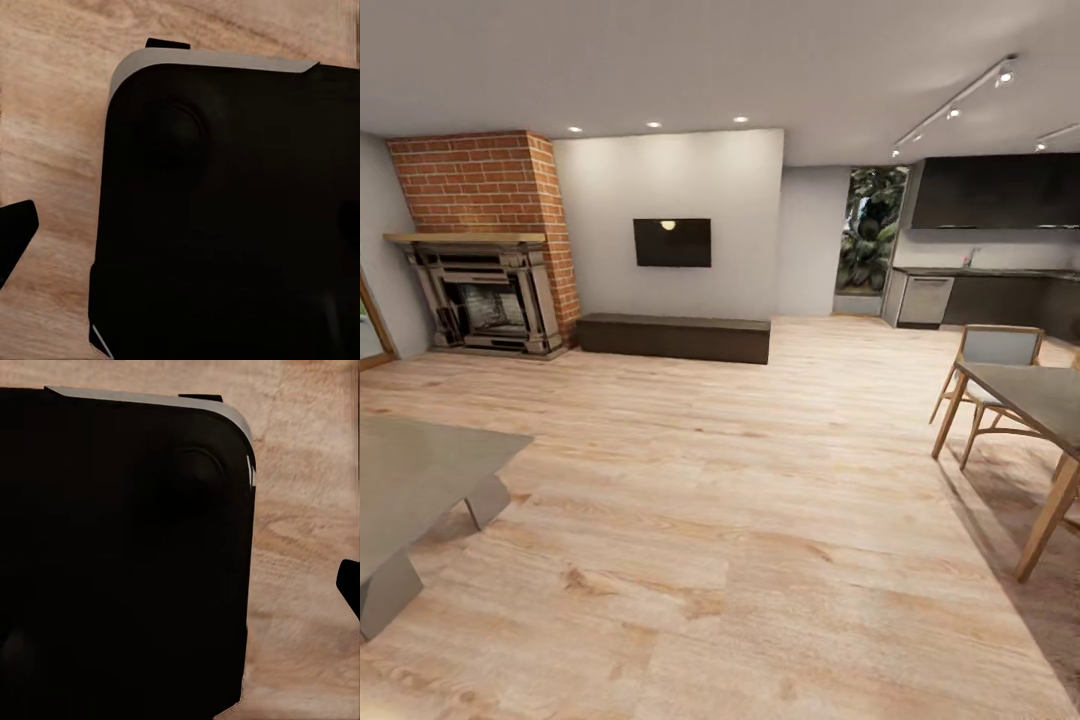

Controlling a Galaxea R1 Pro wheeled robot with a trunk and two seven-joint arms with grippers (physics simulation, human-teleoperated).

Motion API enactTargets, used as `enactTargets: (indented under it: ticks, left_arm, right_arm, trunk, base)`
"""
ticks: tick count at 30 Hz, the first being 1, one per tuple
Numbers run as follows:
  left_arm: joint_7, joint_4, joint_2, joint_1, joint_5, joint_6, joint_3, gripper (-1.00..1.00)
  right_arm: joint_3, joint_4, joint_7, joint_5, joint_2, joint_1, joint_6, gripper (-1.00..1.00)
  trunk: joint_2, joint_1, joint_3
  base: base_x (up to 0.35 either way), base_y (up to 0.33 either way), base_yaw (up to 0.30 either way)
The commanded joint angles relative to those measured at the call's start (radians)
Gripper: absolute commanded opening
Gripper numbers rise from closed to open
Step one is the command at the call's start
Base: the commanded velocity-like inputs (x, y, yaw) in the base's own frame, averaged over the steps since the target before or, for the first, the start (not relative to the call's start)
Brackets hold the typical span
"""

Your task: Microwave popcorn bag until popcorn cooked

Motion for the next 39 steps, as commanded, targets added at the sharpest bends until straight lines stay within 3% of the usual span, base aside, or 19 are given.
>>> enactTargets:
  ticks: [1,5,9,14,16,30,39]
  left_arm:
    - [0.001,0.0,0.0,0.0,0.008,-0.003,0.0,1.0]
    - [0.005,0.001,0.001,-0.001,0.013,-0.003,0.001,1.0]
    - [0.058,-0.011,0.0,-0.001,0.023,-0.004,0.003,1.0]
    - [0.085,-0.02,0.003,0.0,0.091,-0.004,0.003,1.0]
    - [0.088,-0.019,0.001,-0.001,0.102,-0.005,0.004,1.0]
    - [0.09,-0.015,-0.001,0.0,0.107,-0.008,0.003,1.0]
    - [0.09,-0.016,0.001,0.0,0.106,-0.012,0.004,1.0]
  right_arm:
    - [0.001,0.0,0.0,0.0,-0.001,0.0,-0.002,1.0]
    - [0.002,0.0,0.0,0.0,-0.002,0.0,0.0,1.0]
    - [0.005,0.0,0.0,0.003,-0.002,0.0,0.004,1.0]
    - [0.005,0.0,0.0,0.005,-0.003,0.0,0.002,1.0]
    - [0.005,0.0,0.0,0.004,-0.001,0.0,0.001,1.0]
    - [0.002,0.0,-0.001,-0.002,-0.002,0.0,-0.002,1.0]
    - [-0.001,0.001,0.0,-0.005,-0.002,0.0,-0.002,1.0]
  trunk:
    - [0.0,0.001,-0.001]
    - [0.0,0.001,-0.001]
    - [0.0,0.001,-0.001]
    - [0.0,0.001,-0.001]
    - [0.0,0.001,-0.001]
    - [0.0,0.001,-0.001]
    - [0.0,0.001,-0.001]
  base:
    - [0.324,0.0,-0.258]
    - [0.325,0.0,-0.076]
    - [0.326,0.0,-0.009]
    - [0.326,0.0,-0.001]
    - [0.327,0.0,0.0]
    - [0.328,0.0,-0.005]
    - [0.328,0.0,-0.227]
